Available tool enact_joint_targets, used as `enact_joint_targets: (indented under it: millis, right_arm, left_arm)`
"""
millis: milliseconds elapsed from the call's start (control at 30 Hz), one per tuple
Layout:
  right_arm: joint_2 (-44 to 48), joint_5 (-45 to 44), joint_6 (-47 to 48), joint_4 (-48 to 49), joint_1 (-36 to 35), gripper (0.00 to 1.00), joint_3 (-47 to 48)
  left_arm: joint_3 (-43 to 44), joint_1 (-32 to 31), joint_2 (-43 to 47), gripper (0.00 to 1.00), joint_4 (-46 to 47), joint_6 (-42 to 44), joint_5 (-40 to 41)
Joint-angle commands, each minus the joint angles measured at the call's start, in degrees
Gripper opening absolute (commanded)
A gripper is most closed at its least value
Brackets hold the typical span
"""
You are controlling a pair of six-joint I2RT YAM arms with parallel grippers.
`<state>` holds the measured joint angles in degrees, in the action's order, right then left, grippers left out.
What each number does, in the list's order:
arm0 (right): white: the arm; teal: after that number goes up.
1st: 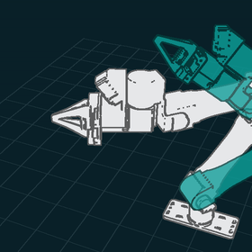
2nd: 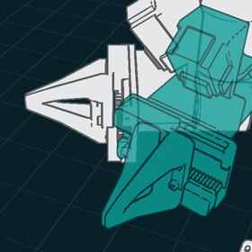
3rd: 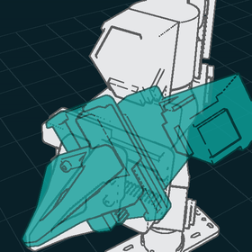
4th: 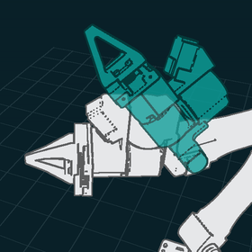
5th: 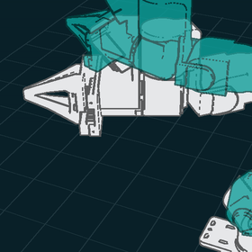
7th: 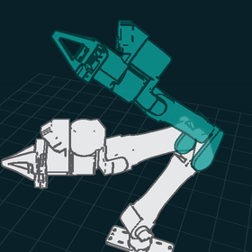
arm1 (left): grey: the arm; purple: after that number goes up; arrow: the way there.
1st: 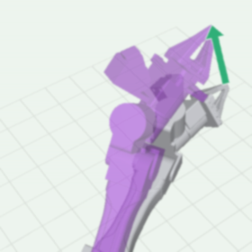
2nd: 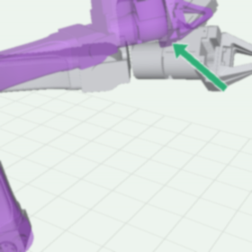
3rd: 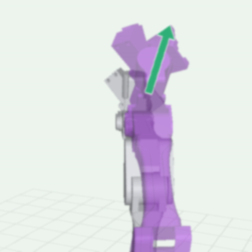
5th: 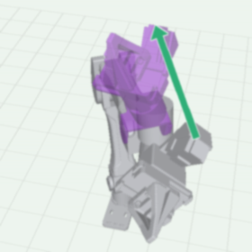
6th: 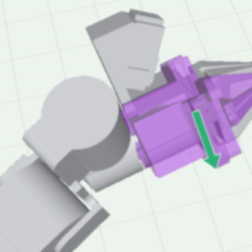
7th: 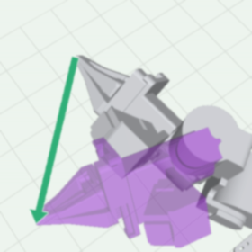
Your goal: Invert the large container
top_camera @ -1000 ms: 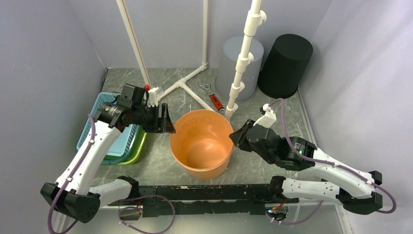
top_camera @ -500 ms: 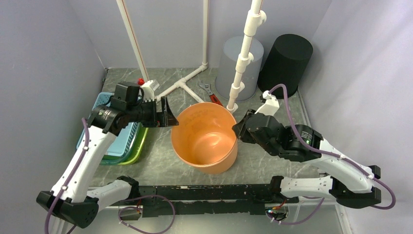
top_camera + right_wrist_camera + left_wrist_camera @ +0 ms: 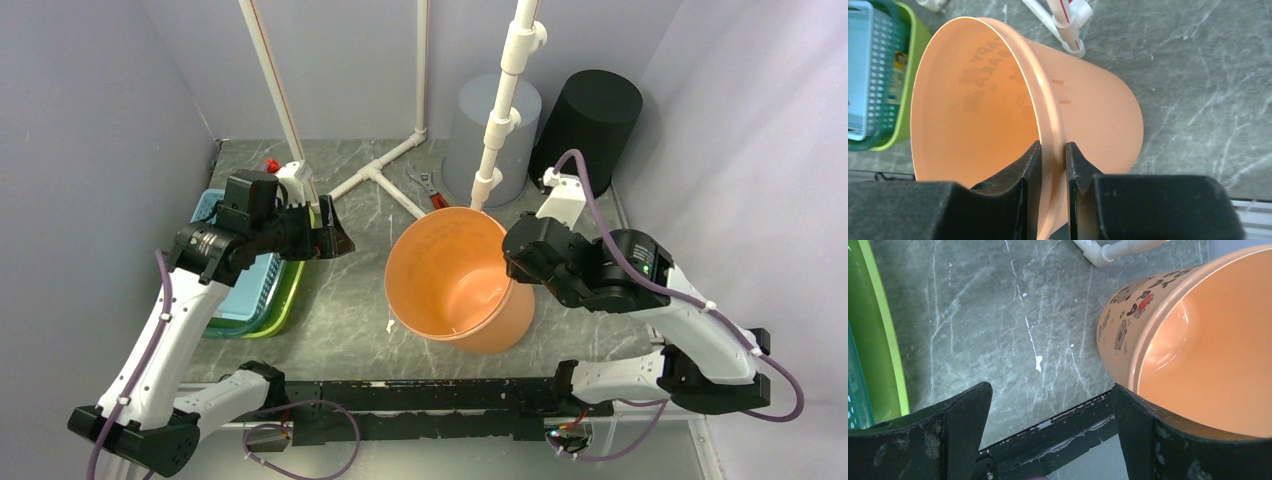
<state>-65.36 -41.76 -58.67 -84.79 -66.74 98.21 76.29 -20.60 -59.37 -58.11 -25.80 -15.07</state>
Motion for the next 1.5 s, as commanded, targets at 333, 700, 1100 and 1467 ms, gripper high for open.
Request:
enact_joint_targets:
  millis: [333,700,1100,1467]
  right_arm:
    - [-8.33,-3.35,8.38,-1.25,0.26,0.00,5.28]
    - [-20.64,-1.67,8.50,-1.19,0.00,0.00,10.59]
    - [-33.26,-1.58,0.62,-0.12,-1.45,0.00,16.12]
    - [-41.76,-5.31,-5.10,6.84,-1.27,0.00,17.84]
  left_arm:
    - [1.81,-0.14,0.31,0.94,-0.35,0.09,0.97]
    - [2.14,-0.14,0.66,0.94,-1.56,-1.05,3.15]
    - [1.37,-0.10,0.71,0.94,-2.95,-5.28,9.12]
    - [-3.24,-0.13,7.10,0.94,-3.97,-5.40,13.42]
